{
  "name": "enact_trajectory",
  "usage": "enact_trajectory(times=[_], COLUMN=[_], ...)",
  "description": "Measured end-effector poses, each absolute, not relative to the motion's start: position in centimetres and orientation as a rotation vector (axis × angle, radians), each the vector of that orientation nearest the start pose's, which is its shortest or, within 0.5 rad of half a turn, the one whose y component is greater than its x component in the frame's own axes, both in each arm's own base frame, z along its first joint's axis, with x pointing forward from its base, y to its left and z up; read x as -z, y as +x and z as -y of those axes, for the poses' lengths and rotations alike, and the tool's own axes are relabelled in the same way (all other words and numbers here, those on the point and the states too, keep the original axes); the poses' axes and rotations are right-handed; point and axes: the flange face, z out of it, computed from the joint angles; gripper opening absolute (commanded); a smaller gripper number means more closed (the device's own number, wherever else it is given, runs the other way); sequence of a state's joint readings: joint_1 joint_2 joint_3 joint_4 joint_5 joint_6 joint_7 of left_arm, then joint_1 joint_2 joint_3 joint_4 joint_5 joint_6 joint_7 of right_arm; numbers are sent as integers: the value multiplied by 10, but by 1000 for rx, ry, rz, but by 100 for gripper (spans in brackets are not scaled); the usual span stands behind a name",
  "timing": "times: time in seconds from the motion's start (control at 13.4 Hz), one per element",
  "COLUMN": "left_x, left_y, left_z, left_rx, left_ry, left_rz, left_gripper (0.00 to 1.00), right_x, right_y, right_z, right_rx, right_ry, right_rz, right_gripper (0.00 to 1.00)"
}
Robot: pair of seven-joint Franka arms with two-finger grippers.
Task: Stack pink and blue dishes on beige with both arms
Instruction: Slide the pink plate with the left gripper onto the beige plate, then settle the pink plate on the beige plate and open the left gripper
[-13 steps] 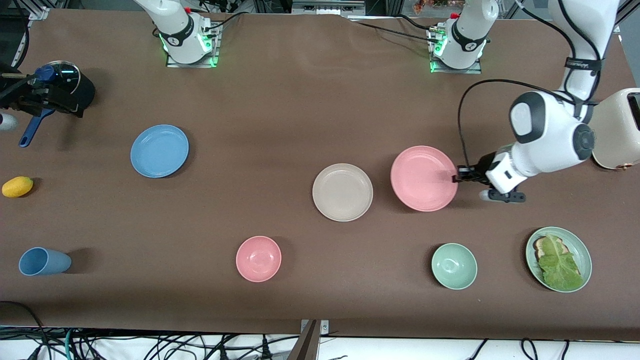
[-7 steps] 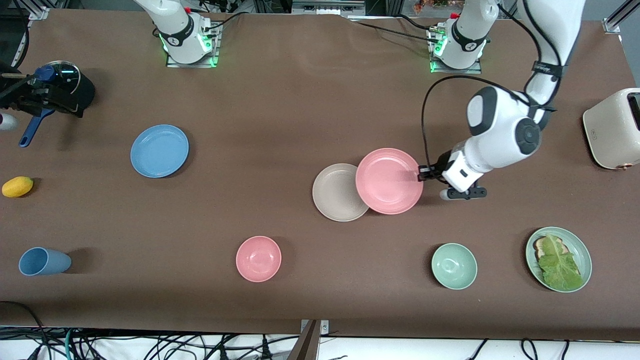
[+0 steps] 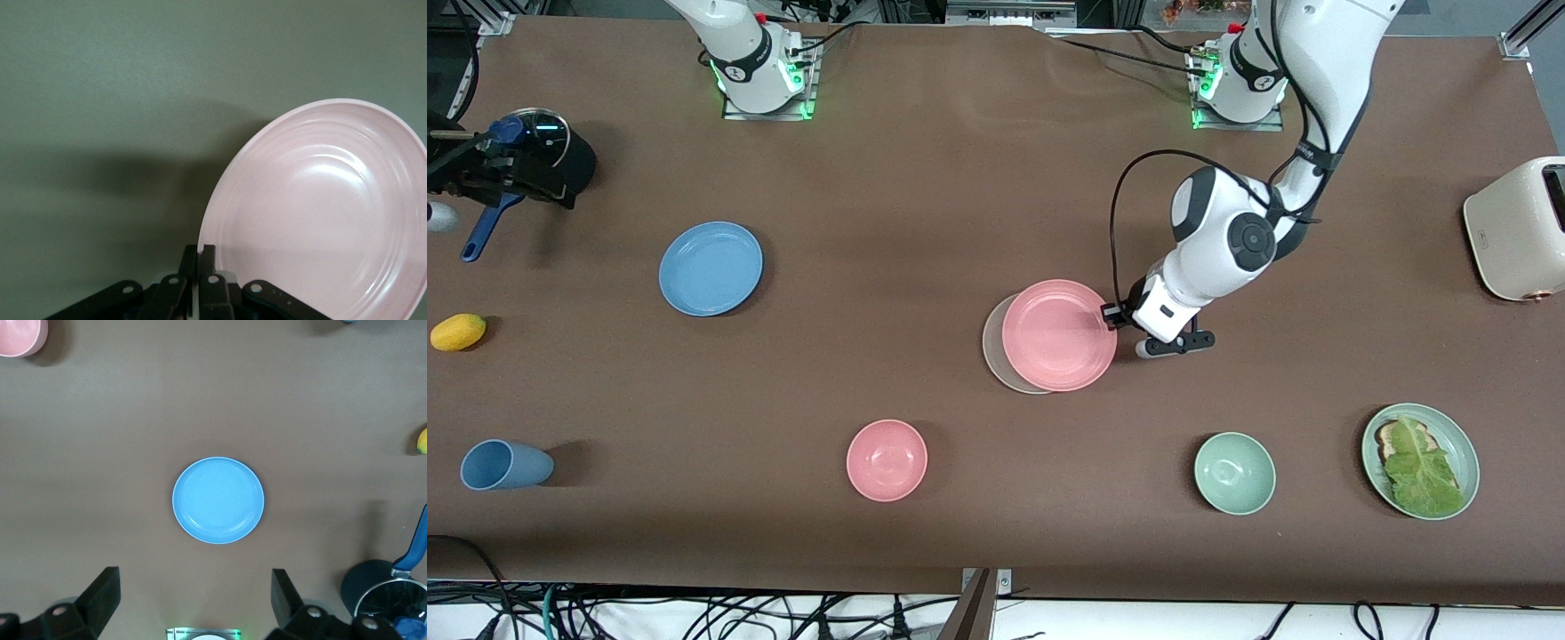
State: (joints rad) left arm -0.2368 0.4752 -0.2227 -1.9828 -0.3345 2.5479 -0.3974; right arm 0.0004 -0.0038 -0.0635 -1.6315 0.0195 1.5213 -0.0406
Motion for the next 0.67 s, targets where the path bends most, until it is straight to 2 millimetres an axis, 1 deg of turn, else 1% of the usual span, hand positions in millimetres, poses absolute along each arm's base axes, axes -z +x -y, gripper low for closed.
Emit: enact_trajectory(times=[0.22,0.6,0.67], left_x=[-223,-214,-213], left_y=[558,562,562], left_z=[279,284,284], left_rx=[-75,-74,-76], left_ry=[-3422,-3423,-3422], left_rz=[432,455,460], left_gripper=[0,0,4], right_x=[-594,-594,-594], right_y=[545,545,544], right_z=[32,32,32], right_rx=[-164,-164,-165], right_ry=[-3112,-3112,-3112], right_rz=[-35,-35,-35], right_gripper=[100,100,100])
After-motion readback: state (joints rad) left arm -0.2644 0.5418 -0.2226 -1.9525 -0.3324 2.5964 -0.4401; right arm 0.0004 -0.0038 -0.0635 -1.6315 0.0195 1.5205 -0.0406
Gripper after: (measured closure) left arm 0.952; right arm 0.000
